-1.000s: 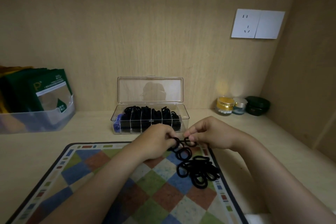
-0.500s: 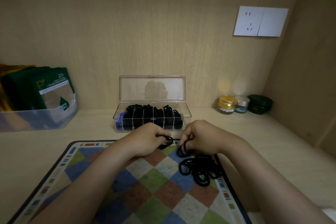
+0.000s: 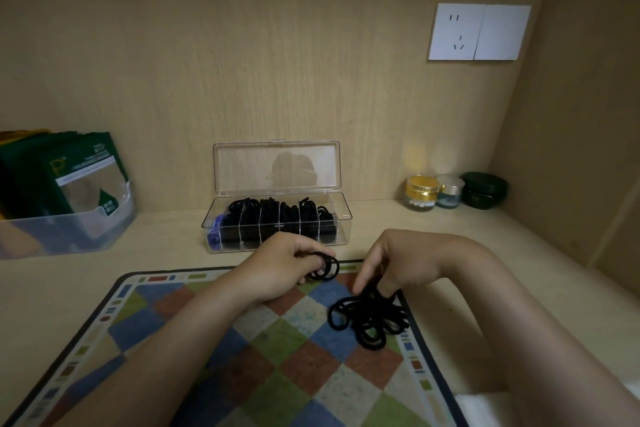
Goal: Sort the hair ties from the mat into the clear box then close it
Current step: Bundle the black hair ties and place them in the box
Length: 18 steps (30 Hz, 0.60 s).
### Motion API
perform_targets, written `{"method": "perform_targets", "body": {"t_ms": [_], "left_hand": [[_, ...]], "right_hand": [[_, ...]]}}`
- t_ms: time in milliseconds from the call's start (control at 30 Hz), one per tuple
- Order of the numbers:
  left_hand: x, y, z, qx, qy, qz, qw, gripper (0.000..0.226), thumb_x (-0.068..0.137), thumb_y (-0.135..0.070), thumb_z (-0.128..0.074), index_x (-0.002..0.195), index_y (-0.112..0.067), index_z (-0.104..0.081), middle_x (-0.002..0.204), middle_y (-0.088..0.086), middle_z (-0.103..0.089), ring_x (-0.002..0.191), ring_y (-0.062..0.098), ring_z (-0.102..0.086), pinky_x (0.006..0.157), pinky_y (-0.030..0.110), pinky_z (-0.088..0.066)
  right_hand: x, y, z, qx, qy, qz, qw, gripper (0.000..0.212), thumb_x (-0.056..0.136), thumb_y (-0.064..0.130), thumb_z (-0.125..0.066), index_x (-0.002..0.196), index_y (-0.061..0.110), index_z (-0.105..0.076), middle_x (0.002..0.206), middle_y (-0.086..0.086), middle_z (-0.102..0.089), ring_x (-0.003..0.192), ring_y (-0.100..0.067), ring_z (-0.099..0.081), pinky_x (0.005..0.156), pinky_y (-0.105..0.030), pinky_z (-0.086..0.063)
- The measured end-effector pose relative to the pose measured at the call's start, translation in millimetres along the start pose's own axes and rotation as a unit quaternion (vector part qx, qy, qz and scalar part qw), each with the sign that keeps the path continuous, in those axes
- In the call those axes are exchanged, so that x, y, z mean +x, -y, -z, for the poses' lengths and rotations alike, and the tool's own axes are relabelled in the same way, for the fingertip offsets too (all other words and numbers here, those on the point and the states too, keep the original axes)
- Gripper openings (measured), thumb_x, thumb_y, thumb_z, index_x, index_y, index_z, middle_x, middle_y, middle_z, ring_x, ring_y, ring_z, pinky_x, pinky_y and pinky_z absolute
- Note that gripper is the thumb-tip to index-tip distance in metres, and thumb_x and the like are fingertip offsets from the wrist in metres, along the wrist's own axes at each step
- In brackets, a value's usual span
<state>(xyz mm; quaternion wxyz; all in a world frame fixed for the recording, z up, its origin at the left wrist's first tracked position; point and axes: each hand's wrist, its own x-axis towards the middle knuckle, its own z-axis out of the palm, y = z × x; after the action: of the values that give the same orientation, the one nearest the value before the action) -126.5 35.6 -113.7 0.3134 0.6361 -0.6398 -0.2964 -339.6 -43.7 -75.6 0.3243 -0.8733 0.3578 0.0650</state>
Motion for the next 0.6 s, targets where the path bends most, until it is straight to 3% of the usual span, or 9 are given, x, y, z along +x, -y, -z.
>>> {"method": "perform_targets", "body": {"t_ms": [100, 200, 267, 333, 367, 433, 500, 600], "left_hand": [[1.8, 0.1, -0.5, -0.012, -0.024, 0.005, 1.000, 0.025, 0.097, -0.016, -0.060, 0.112, -0.031, -0.073, 0.098, -0.004, -0.075, 0.065, 0.005, -0.059, 0.065, 0.015, -0.049], [3.2, 1.2, 0.8, -0.036, -0.050, 0.010, 0.998, 0.024, 0.096, -0.014, -0.062, 0.115, -0.024, -0.073, 0.091, -0.001, -0.074, 0.065, 0.007, -0.060, 0.065, 0.016, -0.050], [3.8, 3.2, 1.6, -0.043, -0.067, 0.013, 0.997, 0.024, 0.095, -0.014, -0.063, 0.114, -0.025, -0.073, 0.090, 0.004, -0.075, 0.066, 0.009, -0.063, 0.071, 0.022, -0.054], [4.6, 5.0, 1.9, -0.052, -0.079, 0.015, 0.995, 0.023, 0.094, -0.016, -0.064, 0.111, -0.028, -0.074, 0.090, 0.006, -0.076, 0.070, 0.014, -0.066, 0.080, 0.034, -0.057], [5.2, 5.9, 1.9, -0.052, -0.082, 0.016, 0.995, 0.023, 0.094, -0.017, -0.065, 0.109, -0.030, -0.074, 0.090, 0.006, -0.076, 0.071, 0.016, -0.067, 0.082, 0.037, -0.058], [5.6, 6.9, 1.3, -0.047, -0.081, 0.017, 0.995, 0.022, 0.093, -0.018, -0.065, 0.109, -0.030, -0.075, 0.088, 0.003, -0.076, 0.072, 0.016, -0.068, 0.082, 0.037, -0.058], [5.9, 7.5, 0.7, -0.043, -0.081, 0.018, 0.996, 0.022, 0.094, -0.018, -0.065, 0.109, -0.030, -0.075, 0.088, 0.000, -0.076, 0.074, 0.015, -0.068, 0.081, 0.035, -0.058], [5.5, 8.2, 0.9, -0.040, -0.084, 0.017, 0.996, 0.022, 0.094, -0.018, -0.064, 0.109, -0.030, -0.075, 0.087, 0.000, -0.075, 0.071, 0.013, -0.067, 0.078, 0.032, -0.057]], "right_hand": [[2.3, 0.9, -3.0, -0.005, -0.026, 0.017, 0.999, 0.025, 0.084, 0.008, -0.071, 0.090, 0.031, -0.078, 0.097, 0.005, -0.077, 0.089, -0.010, -0.070, 0.078, -0.019, -0.052], [2.0, 0.3, -0.2, 0.026, -0.075, 0.051, 0.996, 0.022, 0.088, 0.005, -0.066, 0.095, 0.022, -0.078, 0.095, -0.001, -0.077, 0.083, -0.022, -0.071, 0.079, -0.033, -0.059], [0.4, 5.6, 0.9, 0.087, -0.094, 0.070, 0.989, 0.027, 0.090, 0.000, -0.061, 0.098, 0.018, -0.078, 0.088, 0.001, -0.077, 0.075, -0.015, -0.068, 0.074, -0.031, -0.058], [-1.7, 15.9, -2.6, 0.097, -0.084, 0.079, 0.989, 0.029, 0.090, -0.001, -0.059, 0.100, 0.018, -0.078, 0.080, 0.009, -0.075, 0.068, -0.001, -0.066, 0.066, -0.018, -0.053], [-2.0, 21.3, -5.7, 0.084, -0.069, 0.078, 0.991, 0.025, 0.090, 0.003, -0.062, 0.100, 0.019, -0.079, 0.077, 0.012, -0.074, 0.064, 0.002, -0.064, 0.061, -0.015, -0.050], [0.6, 28.6, -13.1, 0.029, -0.053, 0.050, 0.997, 0.011, 0.087, 0.025, -0.072, 0.095, 0.022, -0.079, 0.077, 0.010, -0.074, 0.063, -0.001, -0.064, 0.062, -0.022, -0.052], [2.0, 36.7, -17.8, -0.071, -0.061, -0.033, 0.995, 0.034, 0.074, 0.054, -0.077, 0.086, 0.022, -0.077, 0.081, 0.006, -0.073, 0.077, -0.010, -0.068, 0.072, -0.033, -0.055], [2.9, 50.3, -23.9, -0.183, -0.071, -0.122, 0.973, 0.057, 0.059, 0.074, -0.074, 0.073, 0.019, -0.071, 0.072, 0.004, -0.068, 0.074, -0.016, -0.066, 0.063, -0.031, -0.050]]}}
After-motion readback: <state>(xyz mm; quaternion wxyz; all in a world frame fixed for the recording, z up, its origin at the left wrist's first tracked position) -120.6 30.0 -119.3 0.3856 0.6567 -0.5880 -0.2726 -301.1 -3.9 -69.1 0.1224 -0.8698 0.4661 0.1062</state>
